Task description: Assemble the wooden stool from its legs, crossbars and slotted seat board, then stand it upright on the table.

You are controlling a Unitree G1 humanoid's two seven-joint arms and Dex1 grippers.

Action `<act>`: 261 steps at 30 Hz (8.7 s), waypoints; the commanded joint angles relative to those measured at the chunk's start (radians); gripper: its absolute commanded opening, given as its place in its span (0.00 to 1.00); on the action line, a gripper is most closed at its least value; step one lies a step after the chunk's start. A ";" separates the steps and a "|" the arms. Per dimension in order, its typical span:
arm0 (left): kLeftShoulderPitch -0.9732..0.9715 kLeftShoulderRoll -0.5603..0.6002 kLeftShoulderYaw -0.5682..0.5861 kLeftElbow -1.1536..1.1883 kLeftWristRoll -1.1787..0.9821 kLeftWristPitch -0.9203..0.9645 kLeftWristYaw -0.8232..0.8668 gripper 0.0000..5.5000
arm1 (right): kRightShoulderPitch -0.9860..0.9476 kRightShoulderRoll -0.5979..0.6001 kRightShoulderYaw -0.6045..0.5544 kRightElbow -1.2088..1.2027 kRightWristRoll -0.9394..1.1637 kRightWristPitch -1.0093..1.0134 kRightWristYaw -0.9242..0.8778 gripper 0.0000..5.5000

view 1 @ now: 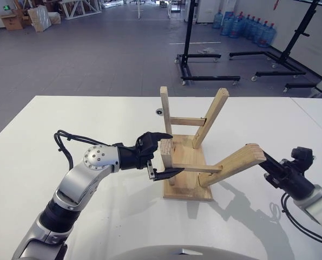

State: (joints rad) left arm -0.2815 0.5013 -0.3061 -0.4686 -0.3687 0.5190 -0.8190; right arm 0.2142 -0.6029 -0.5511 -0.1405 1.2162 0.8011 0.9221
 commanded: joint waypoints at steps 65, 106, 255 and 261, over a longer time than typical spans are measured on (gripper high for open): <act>-0.220 -0.068 0.136 0.814 0.261 -0.402 0.106 0.96 | -0.105 -0.196 0.408 0.069 -0.610 -0.379 0.382 0.69; -0.032 -0.069 0.031 0.593 0.099 -0.357 -0.314 0.69 | -0.388 0.018 0.556 0.486 -0.854 -0.928 0.442 0.20; 0.238 0.276 0.068 0.493 0.223 -0.593 -0.415 0.24 | -0.510 0.107 0.694 0.559 -0.932 -1.047 0.438 0.48; 0.253 0.267 0.079 0.478 0.179 -0.569 -0.424 0.24 | -0.446 0.081 0.681 0.555 -0.922 -1.068 0.465 0.39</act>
State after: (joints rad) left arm -0.0323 0.7842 -0.2207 0.0291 -0.1514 -0.0576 -1.2113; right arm -0.2596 -0.5097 0.1462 0.4201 0.2973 -0.2712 1.4005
